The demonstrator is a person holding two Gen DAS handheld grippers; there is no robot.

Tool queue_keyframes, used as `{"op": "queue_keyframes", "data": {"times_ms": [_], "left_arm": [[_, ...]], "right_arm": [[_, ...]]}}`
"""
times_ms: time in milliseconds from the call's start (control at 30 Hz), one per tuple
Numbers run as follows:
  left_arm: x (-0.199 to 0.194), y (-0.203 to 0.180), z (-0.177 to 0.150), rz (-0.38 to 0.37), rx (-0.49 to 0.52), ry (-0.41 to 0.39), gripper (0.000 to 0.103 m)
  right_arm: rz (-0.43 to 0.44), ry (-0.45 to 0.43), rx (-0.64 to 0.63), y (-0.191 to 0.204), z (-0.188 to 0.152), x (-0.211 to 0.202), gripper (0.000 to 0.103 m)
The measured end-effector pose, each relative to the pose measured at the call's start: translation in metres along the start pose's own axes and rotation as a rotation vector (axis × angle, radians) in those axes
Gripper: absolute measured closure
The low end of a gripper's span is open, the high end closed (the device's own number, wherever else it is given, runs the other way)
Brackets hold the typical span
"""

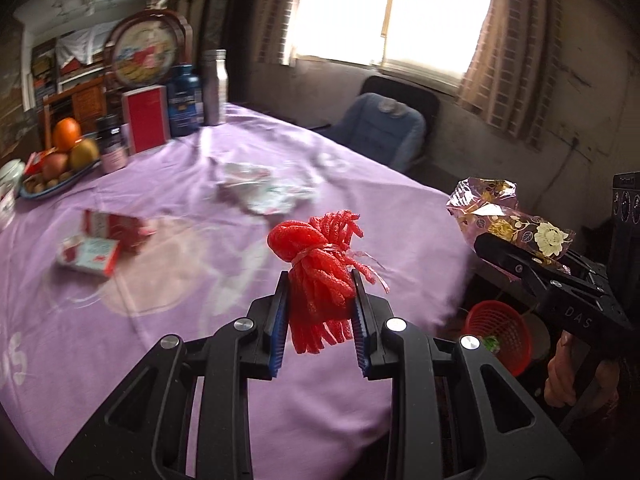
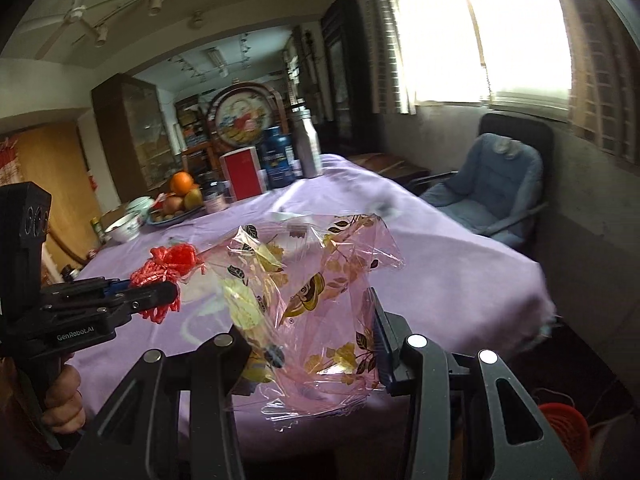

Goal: Collect trash
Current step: 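Carry the doll and wrapper with both grippers over to the red basket, then open both grippers above the red basket to drop doll and wrapper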

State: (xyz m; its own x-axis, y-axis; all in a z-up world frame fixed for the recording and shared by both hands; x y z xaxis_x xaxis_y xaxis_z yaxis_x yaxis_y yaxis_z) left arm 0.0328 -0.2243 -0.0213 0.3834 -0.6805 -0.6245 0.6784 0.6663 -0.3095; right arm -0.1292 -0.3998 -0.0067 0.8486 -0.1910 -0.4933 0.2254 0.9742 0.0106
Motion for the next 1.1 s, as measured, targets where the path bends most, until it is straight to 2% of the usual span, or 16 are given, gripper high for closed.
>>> {"op": "queue_keyframes", "data": {"times_ms": [167, 300, 433, 533, 600, 767, 833, 900, 1100], "left_arm": [[0.032, -0.066, -0.011, -0.086, 0.092, 0.067, 0.074], [0.056, -0.121, -0.028, -0.159, 0.171, 0.122, 0.074], [0.082, -0.17, -0.045, -0.233, 0.231, 0.19, 0.074], [0.104, -0.203, -0.059, -0.277, 0.27, 0.247, 0.074], [0.119, -0.222, -0.069, -0.296, 0.299, 0.284, 0.074], [0.152, -0.26, -0.105, -0.309, 0.376, 0.383, 0.074], [0.165, -0.271, -0.115, -0.316, 0.391, 0.417, 0.074], [0.176, -0.283, -0.127, -0.327, 0.409, 0.452, 0.074], [0.193, -0.314, -0.158, -0.349, 0.491, 0.515, 0.07]], "right_arm": [[-0.148, 0.035, 0.07, -0.07, -0.042, -0.036, 0.059], [-0.266, 0.136, 0.156, -0.129, -0.099, -0.049, 0.058], [-0.291, 0.254, 0.264, -0.168, -0.159, -0.042, 0.058], [-0.378, 0.38, 0.259, -0.187, -0.199, -0.027, 0.047], [-0.426, 0.43, 0.269, -0.198, -0.22, -0.023, 0.028], [-0.406, 0.402, 0.368, -0.222, -0.242, -0.03, 0.026], [-0.426, 0.37, 0.39, -0.228, -0.247, -0.041, 0.026], [-0.451, 0.335, 0.429, -0.237, -0.25, -0.049, 0.022], [-0.481, 0.226, 0.572, -0.265, -0.265, -0.083, 0.021]]}}
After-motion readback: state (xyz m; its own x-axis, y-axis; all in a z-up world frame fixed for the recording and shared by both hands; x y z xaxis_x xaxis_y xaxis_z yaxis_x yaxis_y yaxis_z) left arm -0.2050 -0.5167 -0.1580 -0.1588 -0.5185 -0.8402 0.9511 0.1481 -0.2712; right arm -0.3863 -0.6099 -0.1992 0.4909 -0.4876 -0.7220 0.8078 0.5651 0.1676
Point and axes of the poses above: each gripper's, at about its wrist camera, not at the fingertips, and x roughly the way its jaws point, y to its left, z to its top, the point moved 4 cm from there along x, roughly the way its jaws point, and after that the axes turned 14 degrees about -x, right-handed, at the moved point
